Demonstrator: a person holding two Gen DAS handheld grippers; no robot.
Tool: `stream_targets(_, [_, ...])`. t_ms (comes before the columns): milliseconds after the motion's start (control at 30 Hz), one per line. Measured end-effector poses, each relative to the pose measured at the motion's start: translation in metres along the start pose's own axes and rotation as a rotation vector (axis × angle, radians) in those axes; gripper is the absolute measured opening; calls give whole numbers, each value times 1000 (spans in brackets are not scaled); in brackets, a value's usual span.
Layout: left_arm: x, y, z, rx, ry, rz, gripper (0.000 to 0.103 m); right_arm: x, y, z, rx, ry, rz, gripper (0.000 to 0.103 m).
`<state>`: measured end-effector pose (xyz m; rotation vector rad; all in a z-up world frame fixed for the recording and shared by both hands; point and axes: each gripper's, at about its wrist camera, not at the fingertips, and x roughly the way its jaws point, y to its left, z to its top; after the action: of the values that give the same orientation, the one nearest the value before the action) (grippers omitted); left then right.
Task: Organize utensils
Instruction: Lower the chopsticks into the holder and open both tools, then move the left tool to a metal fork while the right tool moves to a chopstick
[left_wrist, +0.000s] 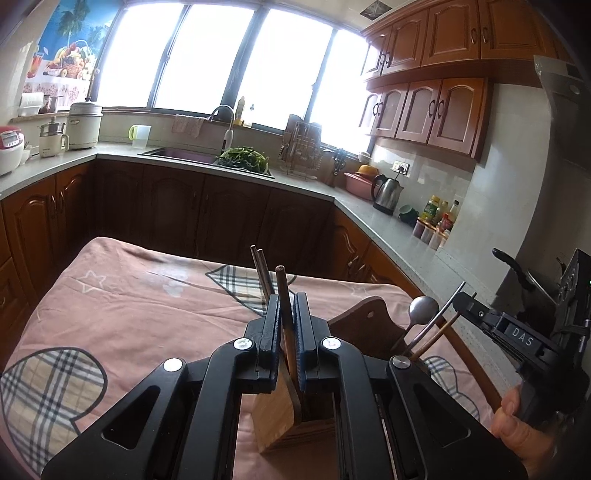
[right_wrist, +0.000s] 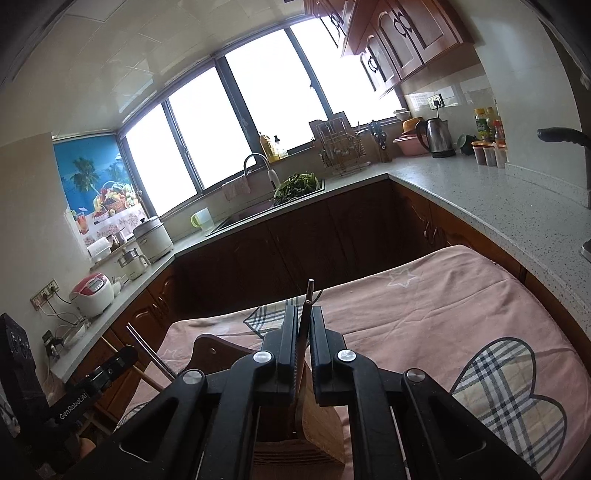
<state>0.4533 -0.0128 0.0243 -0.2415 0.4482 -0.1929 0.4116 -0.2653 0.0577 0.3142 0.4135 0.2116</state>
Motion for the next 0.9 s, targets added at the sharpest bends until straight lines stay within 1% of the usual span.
stream_targets(133, [-1, 1, 2, -10, 16, -9, 6, -2, 1, 1, 0, 12, 1, 6])
stream_targets(167, [0, 1, 3, -11, 18, -10, 6, -2, 1, 2, 2, 15, 2, 7])
stream_targets(200, [0, 2, 3, -11, 19, -9, 6, -2, 1, 2, 2, 16, 2, 11])
stream_targets(300, [-1, 3, 4, -12, 27, -11, 6, -3, 0, 3, 15, 16, 7, 11])
stream_targets(333, [-1, 3, 4, -11, 30, -10, 8, -3, 0, 2, 18, 16, 8, 12])
stream_targets(400, [-3, 4, 4, -14, 36, -15, 19, -5, 0, 2, 22, 17, 7, 14])
stream_targets(467, [-8, 4, 4, -18, 34, -13, 39, -8, -3, 2, 35, 13, 5, 21])
stream_targets(500, [-11, 4, 4, -20, 31, -15, 43, -11, -4, 2, 44, 6, 6, 32])
stream_targets(533, [-14, 4, 4, -21, 27, -18, 50, -14, -6, 3, 51, -5, 8, 42])
stream_targets(567, [-17, 3, 3, -22, 27, -15, 59, -17, -6, 3, 55, -15, 7, 46])
stream_targets(600, [-21, 3, 3, -24, 28, -14, 64, -20, -7, 4, 58, -21, 6, 49])
stream_targets(667, [-30, 5, 2, -28, 25, -17, 72, -26, -9, 5, 68, -27, 8, 49])
stream_targets(700, [-35, 5, 1, -30, 24, -14, 76, -30, -11, 6, 74, -30, 14, 54])
stream_targets(733, [-40, 6, -1, -32, 26, -7, 84, -34, -12, 5, 81, -34, 15, 63])
stream_targets(767, [-45, 7, -4, -34, 26, -5, 86, -39, -13, 4, 87, -39, 15, 68])
stream_targets(800, [-50, 8, -8, -36, 29, -5, 87, -45, -14, 2, 92, -46, 16, 80])
stream_targets(833, [-54, 9, -11, -38, 37, -3, 88, -50, -14, 0, 96, -53, 17, 88])
stream_targets(900, [-60, 11, -20, -38, 64, 0, 89, -61, -15, -6, 100, -55, 19, 92])
